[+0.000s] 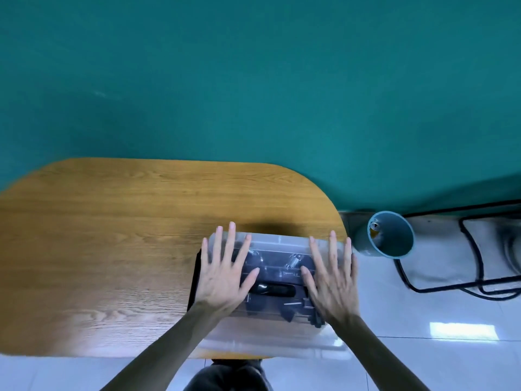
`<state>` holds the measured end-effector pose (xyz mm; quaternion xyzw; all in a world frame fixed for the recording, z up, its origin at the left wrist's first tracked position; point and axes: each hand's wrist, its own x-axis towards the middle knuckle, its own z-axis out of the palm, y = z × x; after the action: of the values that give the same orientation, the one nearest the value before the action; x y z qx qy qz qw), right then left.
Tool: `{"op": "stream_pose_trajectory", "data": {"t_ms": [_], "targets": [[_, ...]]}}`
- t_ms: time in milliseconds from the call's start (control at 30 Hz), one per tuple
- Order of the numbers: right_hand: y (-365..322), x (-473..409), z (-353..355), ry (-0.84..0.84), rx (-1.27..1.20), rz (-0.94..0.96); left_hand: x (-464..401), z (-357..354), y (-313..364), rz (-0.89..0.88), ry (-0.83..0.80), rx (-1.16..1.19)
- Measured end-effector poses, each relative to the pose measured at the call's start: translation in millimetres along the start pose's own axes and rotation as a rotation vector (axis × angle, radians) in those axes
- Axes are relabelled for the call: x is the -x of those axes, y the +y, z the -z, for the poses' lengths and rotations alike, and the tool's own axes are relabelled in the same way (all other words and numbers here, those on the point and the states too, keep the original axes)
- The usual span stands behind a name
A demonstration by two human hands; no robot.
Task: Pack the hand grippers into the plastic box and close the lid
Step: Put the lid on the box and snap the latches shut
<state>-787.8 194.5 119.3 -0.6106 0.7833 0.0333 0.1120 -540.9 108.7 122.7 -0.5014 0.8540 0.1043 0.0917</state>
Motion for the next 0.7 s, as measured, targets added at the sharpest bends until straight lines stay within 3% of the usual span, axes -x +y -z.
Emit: {"op": "stream_pose_trajectory", "data": {"t_ms": [133, 267, 700], "targets": [[0.9, 13.2, -1.0, 0.008, -0.005, -0.011, 20.9, -6.8, -7.8, -0.015, -0.013, 0.031], [8.0, 43.1, -11.8, 0.035, -0.047, -0.048, 44.8, -14.9, -13.1, 0.098, -0.010, 0.113], [20.5, 62.2, -21.2, 0.073, -0.642, -0.170, 62.9, -19.6, -30.1, 0.140, 0.039, 0.594]]}}
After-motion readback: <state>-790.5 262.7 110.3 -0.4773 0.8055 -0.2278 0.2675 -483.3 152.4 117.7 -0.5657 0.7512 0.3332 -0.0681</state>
